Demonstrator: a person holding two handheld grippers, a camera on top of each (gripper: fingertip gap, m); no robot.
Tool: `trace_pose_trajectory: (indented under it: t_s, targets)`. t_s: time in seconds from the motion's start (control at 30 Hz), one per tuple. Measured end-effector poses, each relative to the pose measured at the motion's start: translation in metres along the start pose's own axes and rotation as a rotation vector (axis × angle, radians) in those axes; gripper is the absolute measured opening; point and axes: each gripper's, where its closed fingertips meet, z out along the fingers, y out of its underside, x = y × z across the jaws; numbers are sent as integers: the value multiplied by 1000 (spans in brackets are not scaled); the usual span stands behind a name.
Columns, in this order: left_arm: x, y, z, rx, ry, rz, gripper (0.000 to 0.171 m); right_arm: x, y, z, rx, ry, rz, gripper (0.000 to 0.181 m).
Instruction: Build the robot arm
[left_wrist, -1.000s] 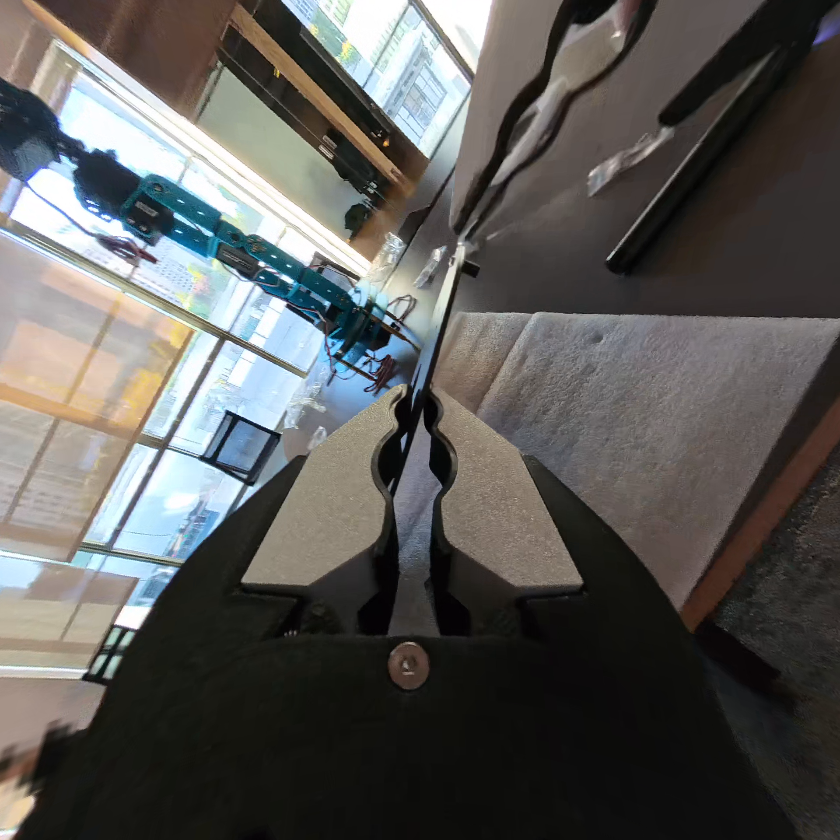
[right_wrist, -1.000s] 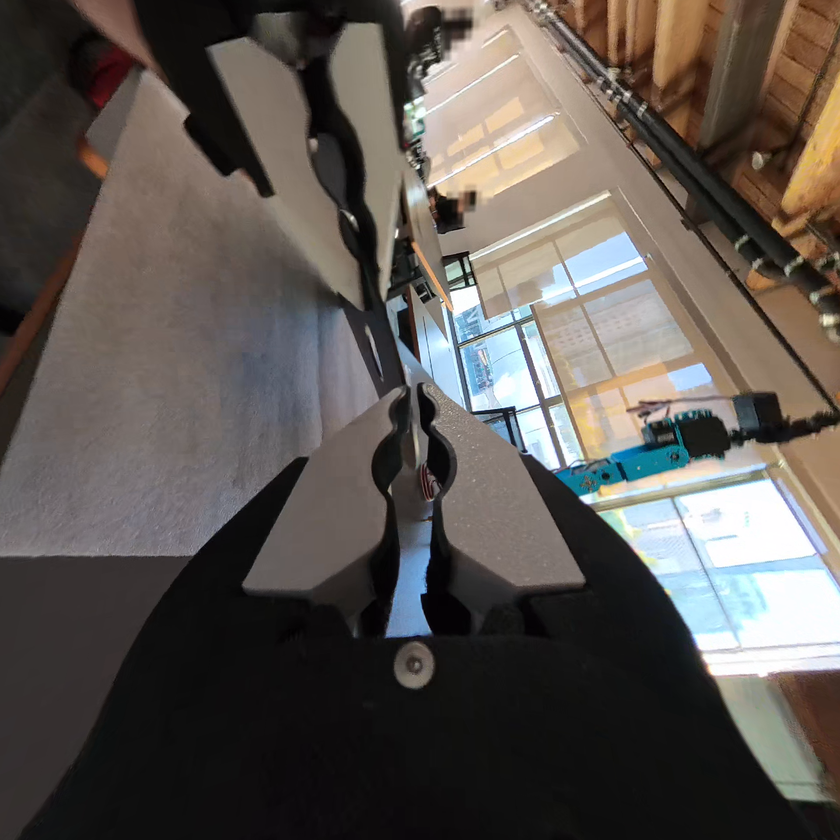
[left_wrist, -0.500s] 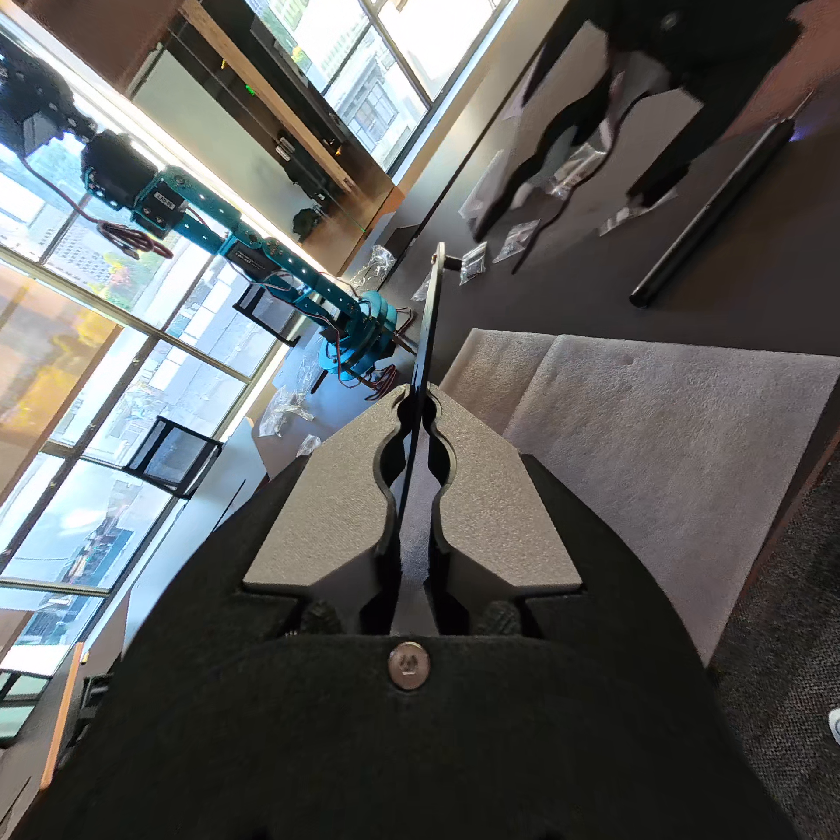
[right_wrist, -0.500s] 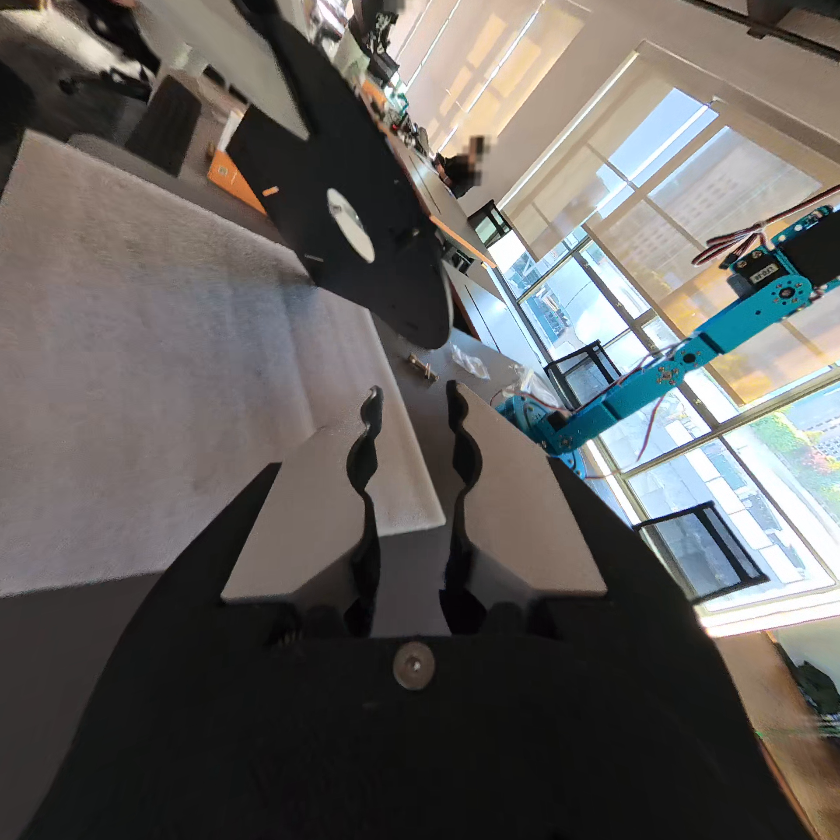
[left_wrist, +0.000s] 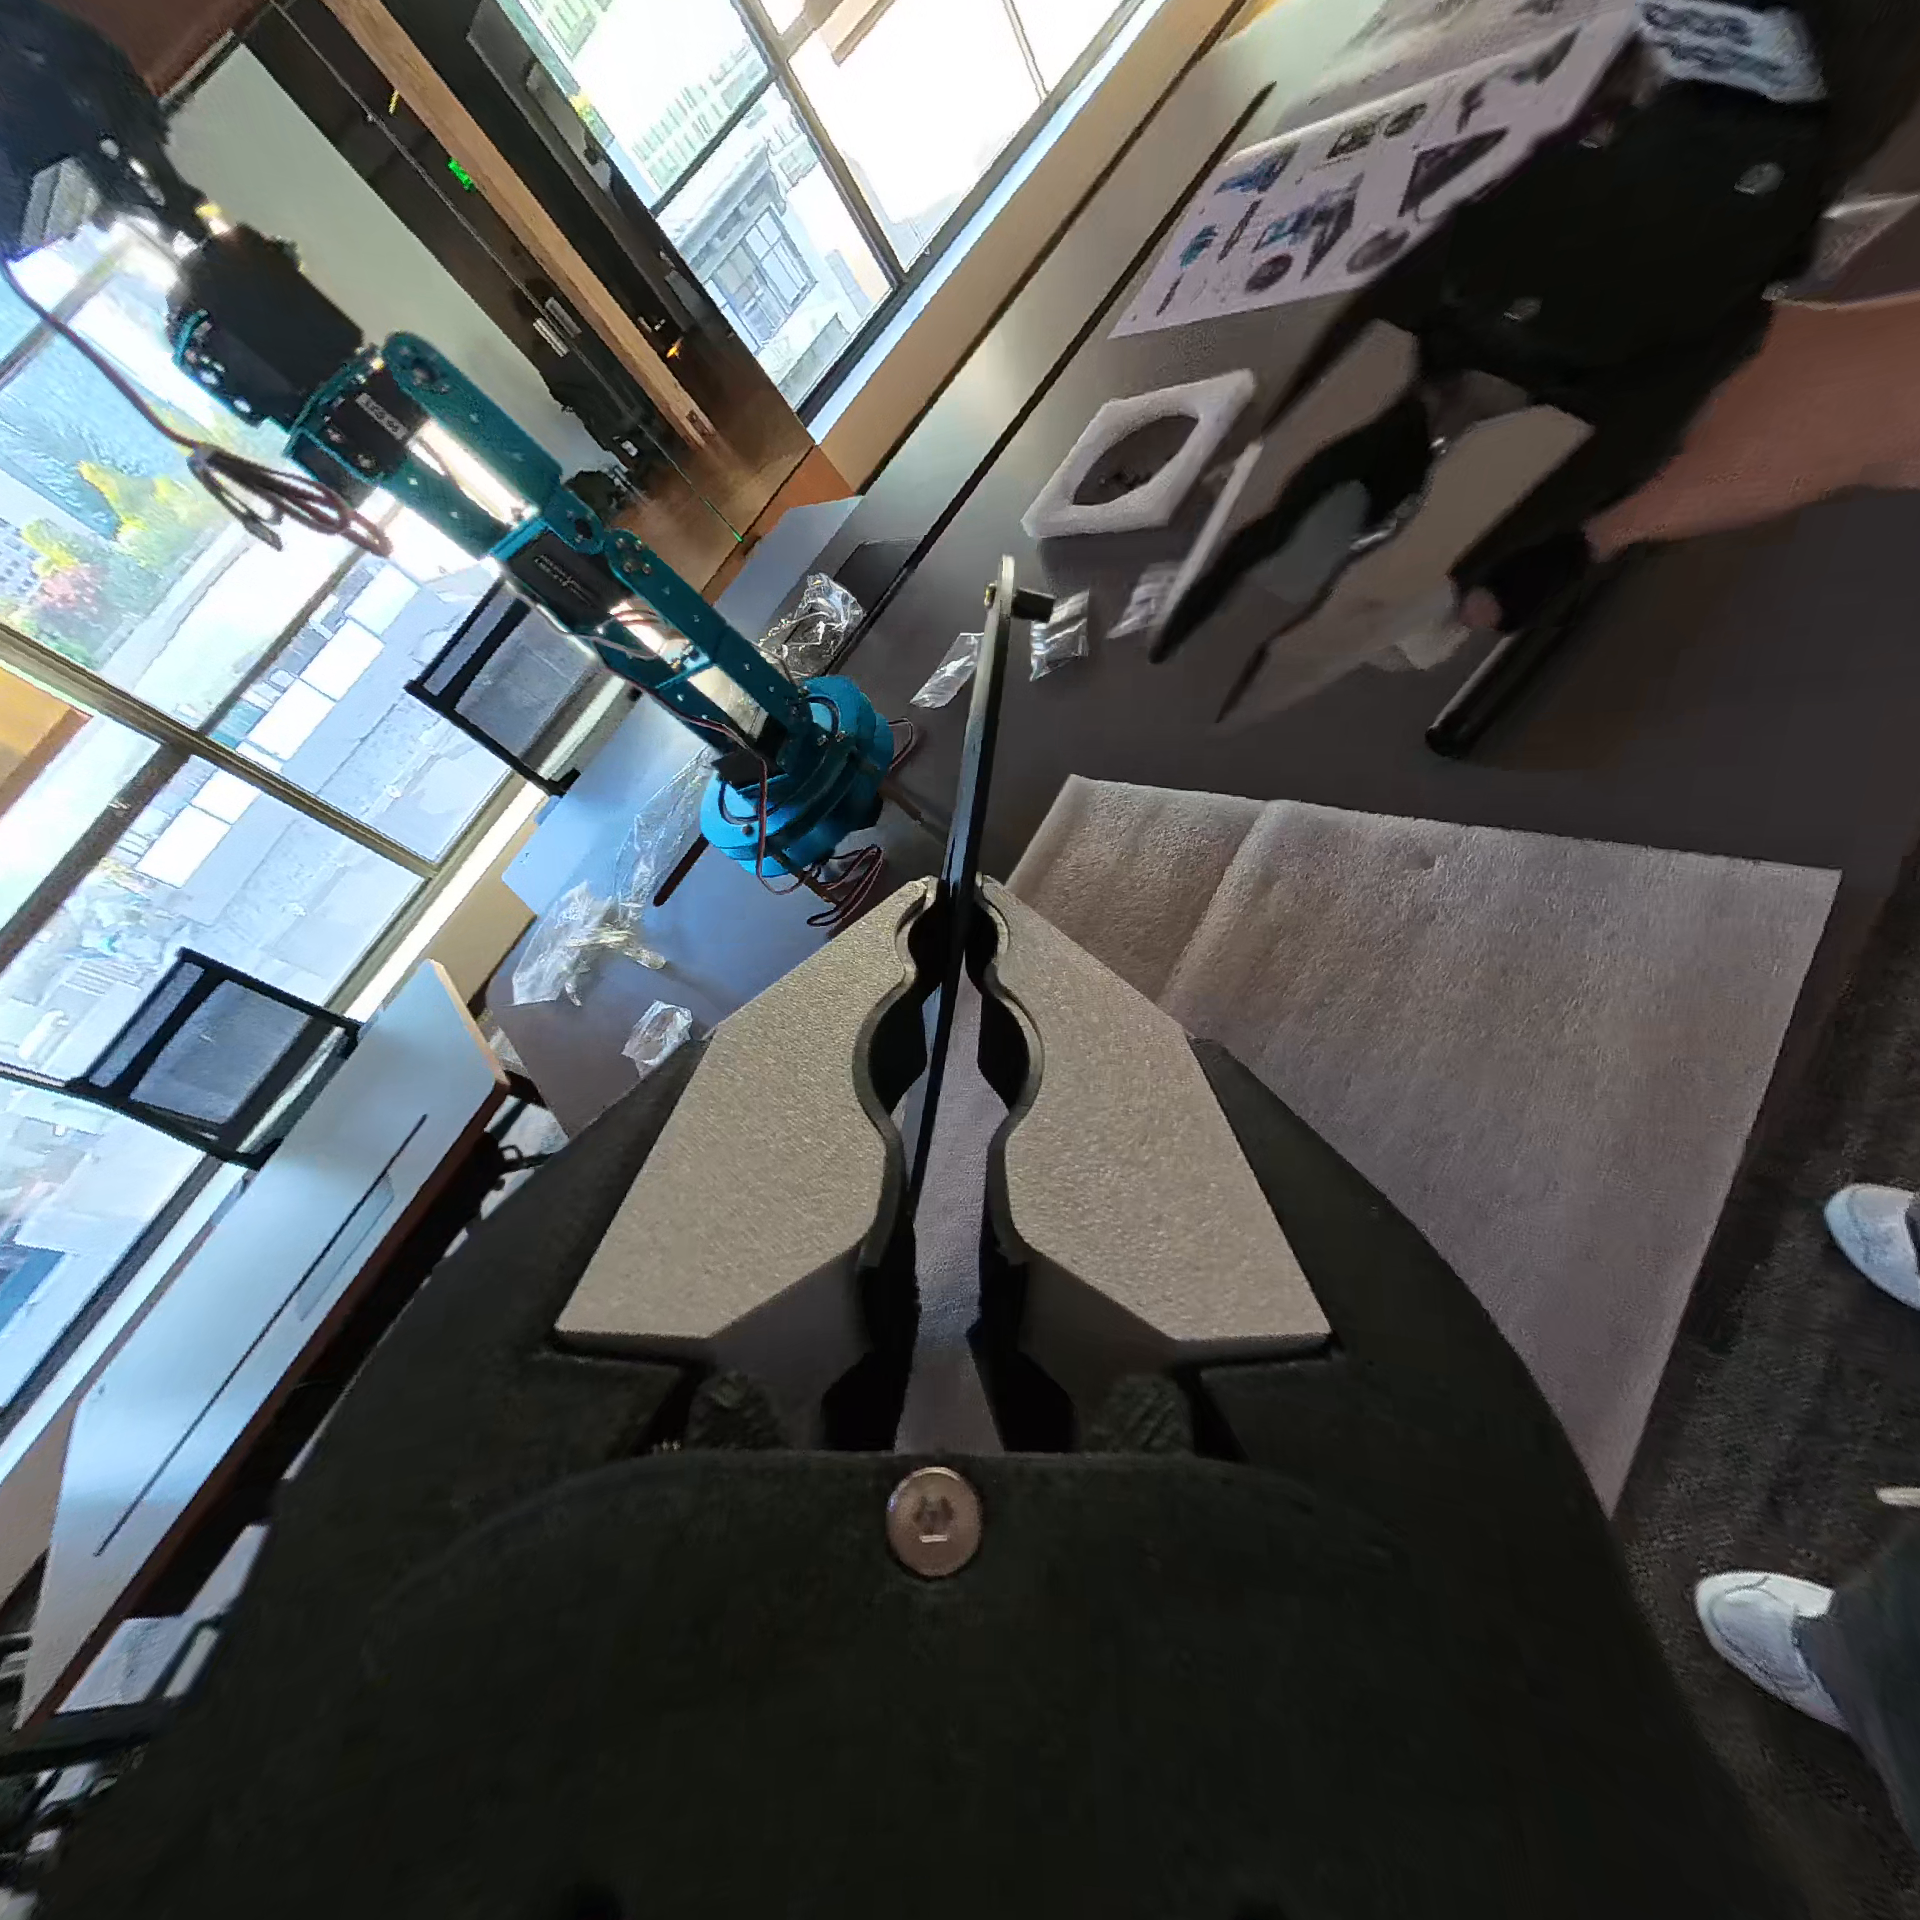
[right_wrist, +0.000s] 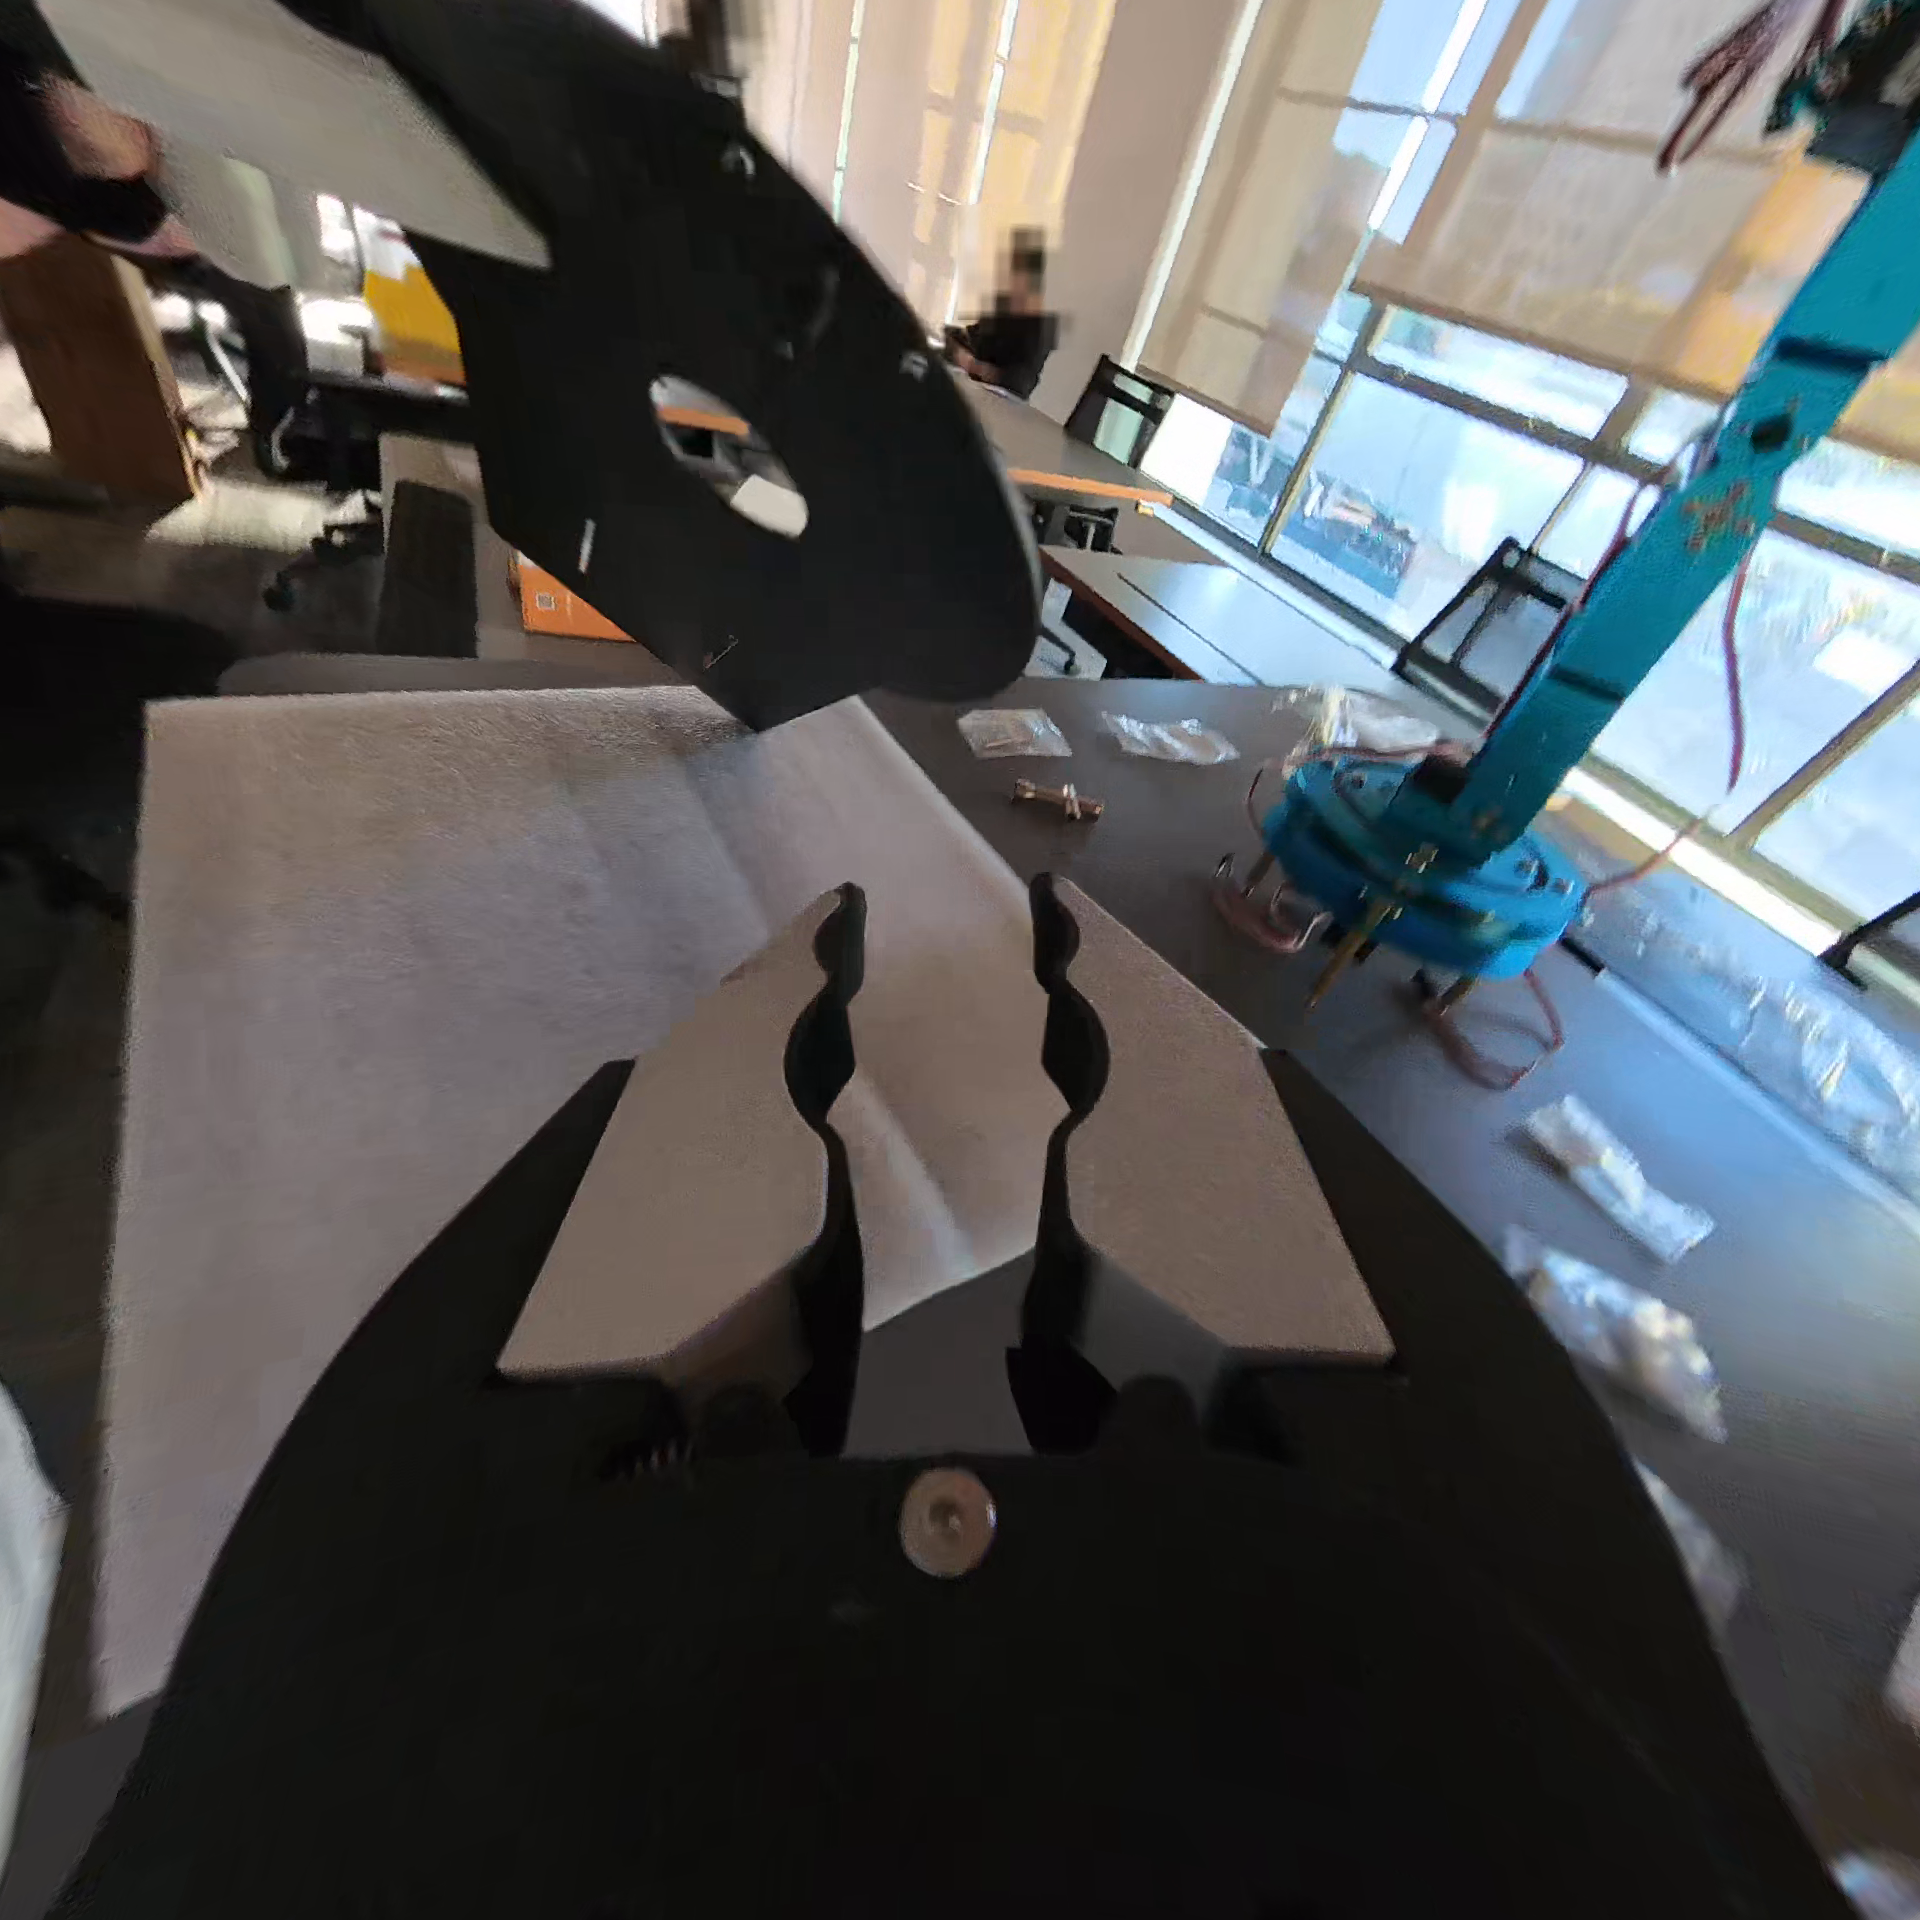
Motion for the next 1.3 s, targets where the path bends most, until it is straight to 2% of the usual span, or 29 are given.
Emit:
trace_pose_trajectory:
  t_s: [0.1, 0.2, 0.3, 0.47, 0.57, 0.67, 0.77, 0.83, 0.9, 0.97, 1.1, 1.17, 1.3]
  targets:
    - [-15, -1, -2, 6, 20, -42, 0, -17, 10, -16, -20, 68, 45, 29]
    - [-28, -3, -1, 12, 46, -92, 0, -32, 30, -37, -120, 144, 12, 29]
    - [-34, -3, 2, 8, 52, -108, 0, -40, 45, -58, -156, 245, -57, 25]
    - [-16, -4, 8, -3, 60, -82, 0, -47, 64, -83, -265, 292, -84, 27]
    - [0, -3, 13, 14, 50, -63, 1, -40, 63, -109, -258, 312, -60, 27]
    - [18, -1, 20, 3, -8, 2, 1, -29, 50, -126, -162, 285, 97, 24]
    - [39, 4, 30, -22, -58, 76, 1, -22, 38, -123, -34, 129, 476, 20]
    - [56, 10, 36, -42, -83, 129, 2, -10, 31, -117, 26, 38, 742, 36]
    - [73, 18, 43, -67, -97, 175, 3, -2, 22, -109, 81, -71, 903, 34]
    - [87, 26, 48, -87, -107, 200, 4, 6, 25, -94, 36, -148, 1001, 28]
    - [105, 39, 53, -113, -150, 226, 5, 7, 43, -52, -162, -288, 1240, 32]
    - [111, 44, 53, -121, -169, 230, 6, 6, 41, -36, -187, -354, 1345, 26]
    - [117, 50, 50, -132, -189, 223, 5, -13, 65, -19, -405, -358, 1308, 22]
